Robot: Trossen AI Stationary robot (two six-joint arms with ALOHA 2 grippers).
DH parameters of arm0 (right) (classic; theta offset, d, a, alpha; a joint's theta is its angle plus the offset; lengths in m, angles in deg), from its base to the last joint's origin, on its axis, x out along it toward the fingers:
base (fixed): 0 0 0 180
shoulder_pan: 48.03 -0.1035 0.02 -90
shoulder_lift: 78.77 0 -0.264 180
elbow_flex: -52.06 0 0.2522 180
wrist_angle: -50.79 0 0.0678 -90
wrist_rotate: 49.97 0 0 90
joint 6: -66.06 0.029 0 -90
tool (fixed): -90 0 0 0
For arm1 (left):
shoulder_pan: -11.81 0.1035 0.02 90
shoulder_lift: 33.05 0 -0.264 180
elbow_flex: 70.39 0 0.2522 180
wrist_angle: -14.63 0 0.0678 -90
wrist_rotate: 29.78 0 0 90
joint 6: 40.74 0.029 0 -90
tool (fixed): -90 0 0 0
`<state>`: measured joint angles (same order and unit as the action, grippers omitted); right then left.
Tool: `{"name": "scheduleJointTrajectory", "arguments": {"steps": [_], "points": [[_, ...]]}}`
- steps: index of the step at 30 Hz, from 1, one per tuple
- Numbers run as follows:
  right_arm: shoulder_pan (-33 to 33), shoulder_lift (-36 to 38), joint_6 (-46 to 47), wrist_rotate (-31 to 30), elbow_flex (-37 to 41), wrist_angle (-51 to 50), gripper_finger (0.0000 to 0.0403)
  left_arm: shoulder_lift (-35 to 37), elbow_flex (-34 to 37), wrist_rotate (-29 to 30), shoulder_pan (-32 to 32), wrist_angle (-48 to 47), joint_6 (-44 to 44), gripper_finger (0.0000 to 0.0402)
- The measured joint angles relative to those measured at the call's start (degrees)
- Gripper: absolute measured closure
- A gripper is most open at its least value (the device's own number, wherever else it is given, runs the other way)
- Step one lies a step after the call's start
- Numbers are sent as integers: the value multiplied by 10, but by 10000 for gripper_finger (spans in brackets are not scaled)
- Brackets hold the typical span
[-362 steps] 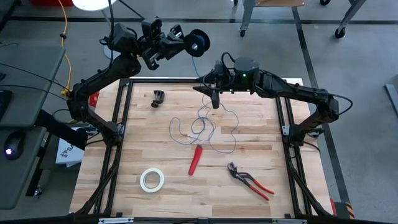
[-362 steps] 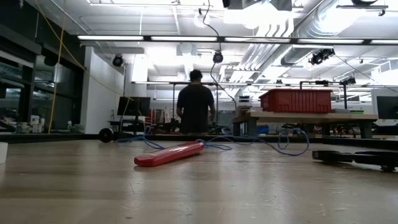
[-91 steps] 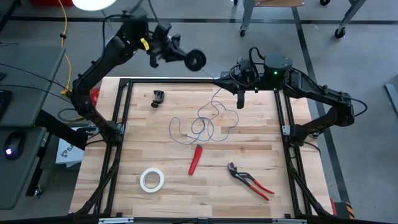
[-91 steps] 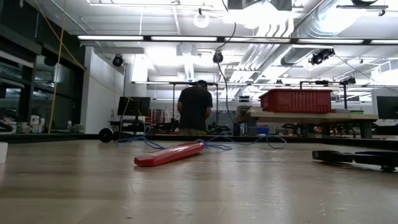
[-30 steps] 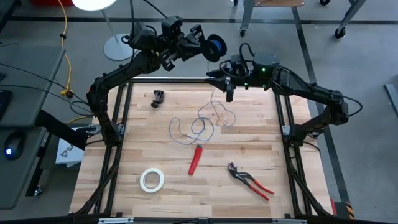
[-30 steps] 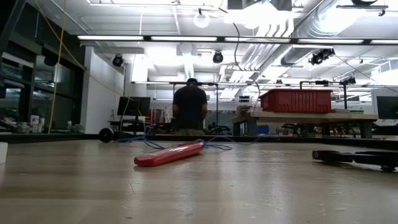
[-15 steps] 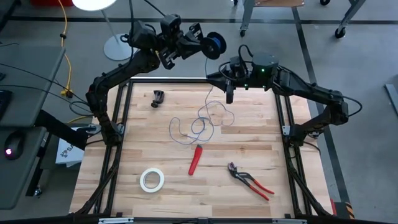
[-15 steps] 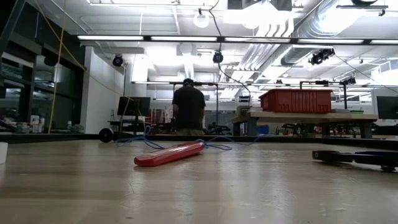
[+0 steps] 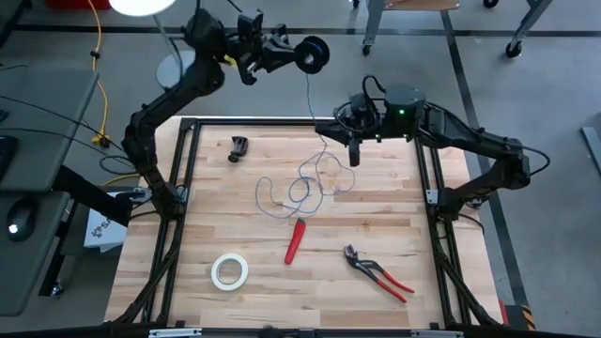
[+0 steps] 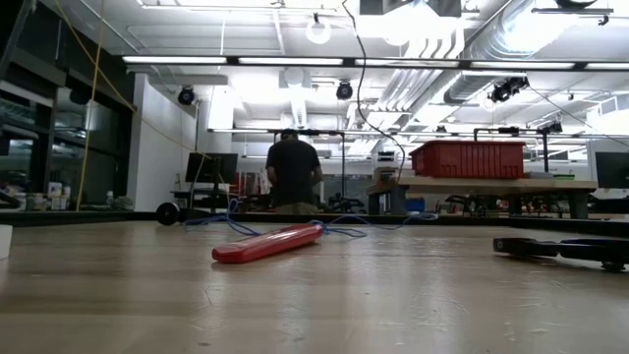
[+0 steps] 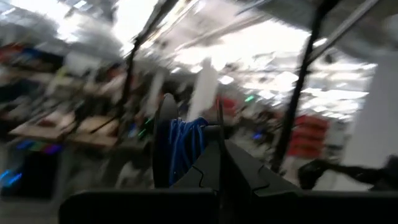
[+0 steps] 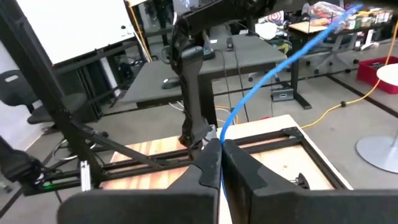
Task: Coil cords
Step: Coil the blue wire cable onto the black spool
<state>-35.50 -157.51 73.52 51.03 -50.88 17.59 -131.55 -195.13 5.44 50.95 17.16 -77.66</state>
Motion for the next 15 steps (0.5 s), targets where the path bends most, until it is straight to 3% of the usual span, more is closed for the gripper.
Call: {"name": "scheduleJointTrajectory", "arguments": {"steps": [9,15], "points": [[3,39,-9,-21,0,-54,403,55,0,-11,56,-355,173,401],[23,51,-15,-25,0,-53,403,82,0,-11,41,-609,285,401]]}}
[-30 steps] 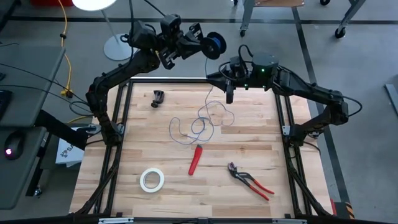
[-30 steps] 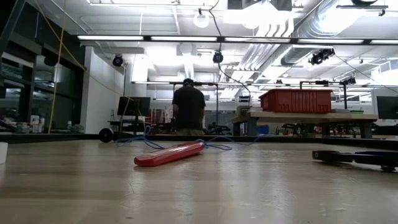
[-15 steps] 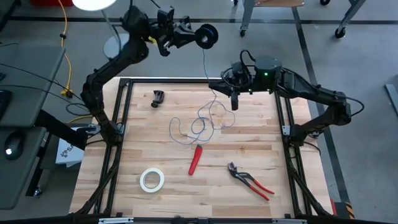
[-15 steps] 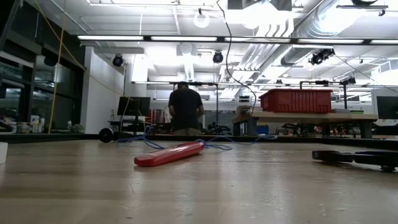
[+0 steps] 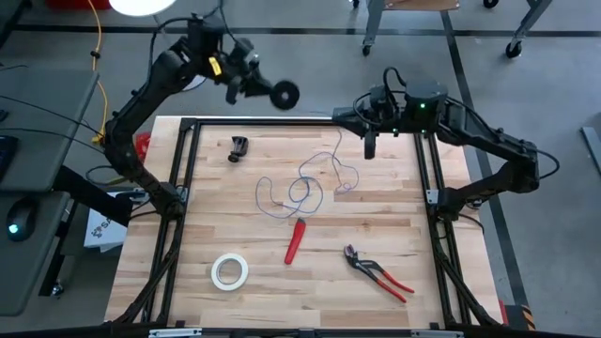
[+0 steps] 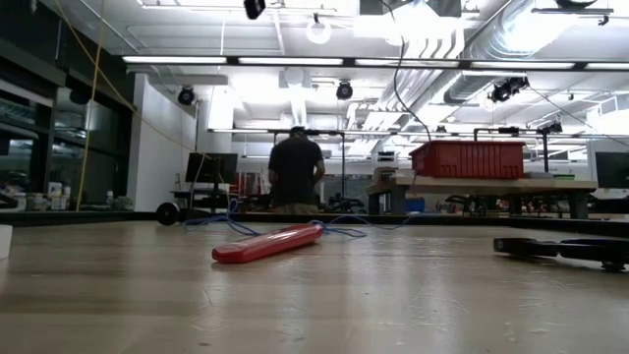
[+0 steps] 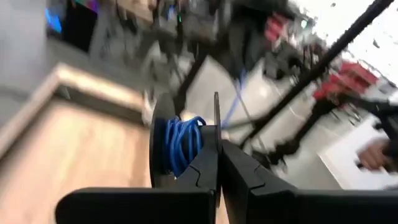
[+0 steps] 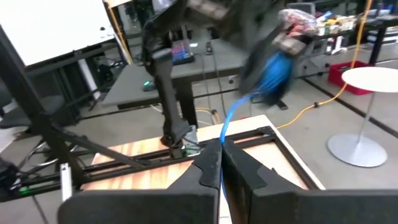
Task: Coil cords
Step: Coil the blue wire cable onto the black spool
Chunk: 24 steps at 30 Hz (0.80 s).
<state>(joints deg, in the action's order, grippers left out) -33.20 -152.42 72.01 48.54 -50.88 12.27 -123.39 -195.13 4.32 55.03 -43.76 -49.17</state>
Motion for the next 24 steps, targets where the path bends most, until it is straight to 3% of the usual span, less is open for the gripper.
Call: {"name": "scheduleJointTrajectory", "arguments": {"steps": [5,14,18,24], "points": [[16,-1,0,-1,0,6,403,1,0,1,-44,-88,32,401],[34,-7,8,13,0,79,403,-37,0,-17,-139,-64,31,401],[35,-21,22,27,0,112,403,-65,0,-49,-165,24,-10,401],[27,-44,47,68,0,134,403,-99,0,-111,-188,281,-158,401]]}}
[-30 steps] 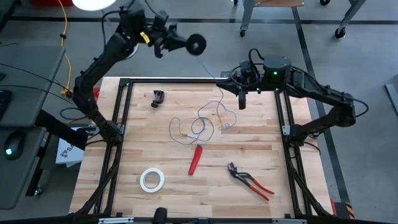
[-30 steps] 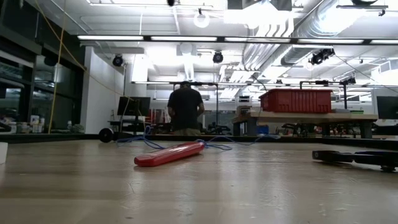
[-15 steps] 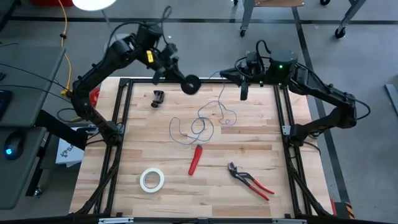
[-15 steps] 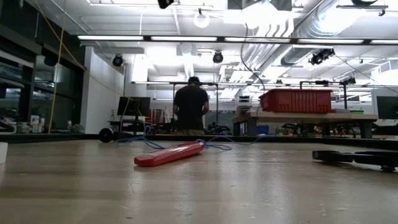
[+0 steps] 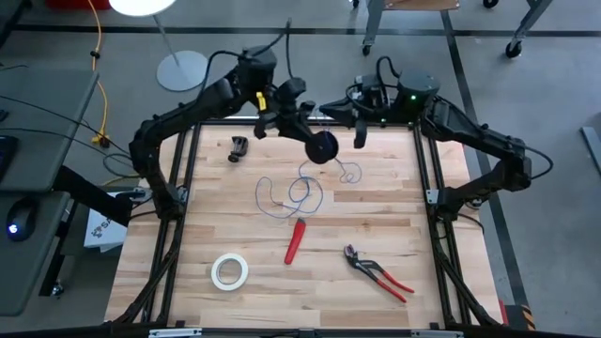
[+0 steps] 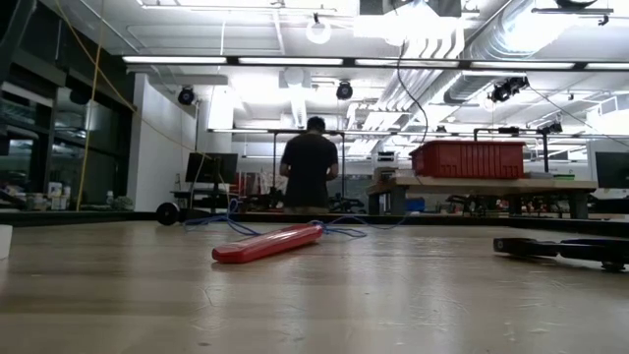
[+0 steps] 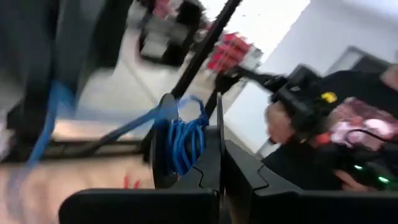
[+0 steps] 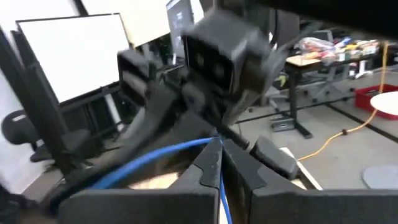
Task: Coil cords
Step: Coil the blue wire cable onto the black spool
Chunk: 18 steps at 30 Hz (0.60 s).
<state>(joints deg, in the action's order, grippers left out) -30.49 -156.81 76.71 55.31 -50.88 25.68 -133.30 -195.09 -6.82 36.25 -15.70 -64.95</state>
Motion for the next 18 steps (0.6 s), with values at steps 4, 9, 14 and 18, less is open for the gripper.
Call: {"name": "scheduleJointTrajectory", "arguments": {"steps": [4,9,14,18], "points": [[-11,0,0,3,0,1,403,-12,0,-4,2,175,-88,401],[-20,-1,0,4,0,0,403,-11,0,29,23,350,-168,401],[-24,-1,9,4,-1,3,403,-10,0,59,60,443,-213,401],[-26,0,11,4,-1,-5,402,2,0,47,104,411,-209,401]]}}
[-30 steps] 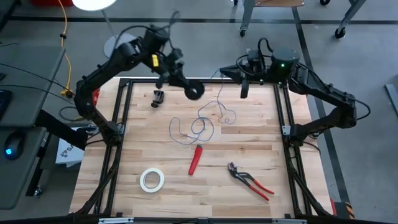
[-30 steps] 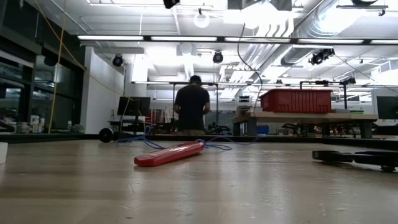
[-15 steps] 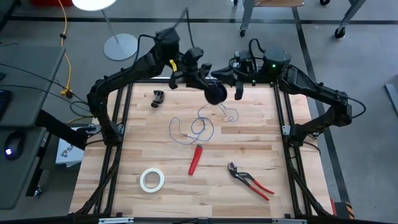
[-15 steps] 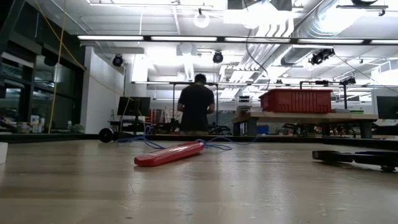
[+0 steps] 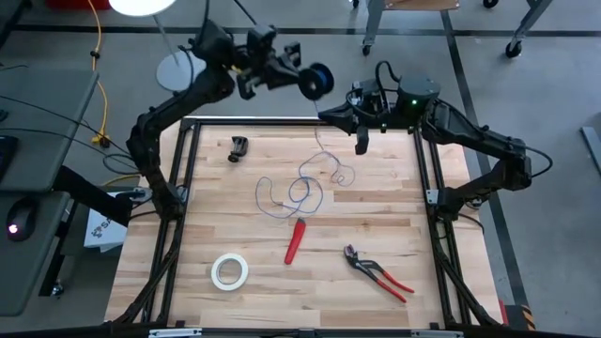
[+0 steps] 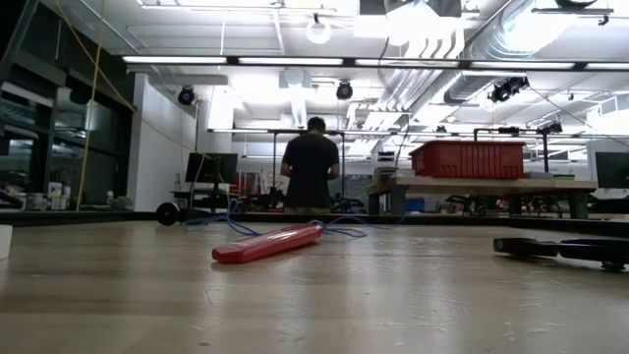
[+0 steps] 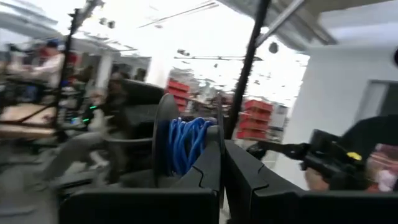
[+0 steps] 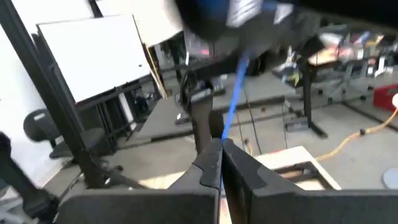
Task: Coil cords
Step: Coil the blue wire cable onto the black spool
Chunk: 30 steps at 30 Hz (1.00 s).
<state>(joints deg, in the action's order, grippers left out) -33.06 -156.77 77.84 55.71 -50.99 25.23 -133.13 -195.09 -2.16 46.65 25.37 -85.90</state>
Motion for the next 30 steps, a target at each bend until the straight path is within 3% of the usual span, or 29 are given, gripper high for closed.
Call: {"name": "scheduleJointTrajectory", "arguments": {"steps": [6,13,18,24,30], "points": [[0,0,-1,4,1,-20,402,24,0,-31,61,-106,38,401],[5,-1,-4,-43,1,-55,391,62,0,-31,87,-243,112,401],[8,-28,-40,-59,1,-47,312,77,0,-7,60,-246,118,401],[-6,-83,-121,-125,1,-17,205,87,0,12,35,-244,142,401],[-9,-94,-145,-155,1,-12,192,91,0,22,33,-242,143,401]]}}
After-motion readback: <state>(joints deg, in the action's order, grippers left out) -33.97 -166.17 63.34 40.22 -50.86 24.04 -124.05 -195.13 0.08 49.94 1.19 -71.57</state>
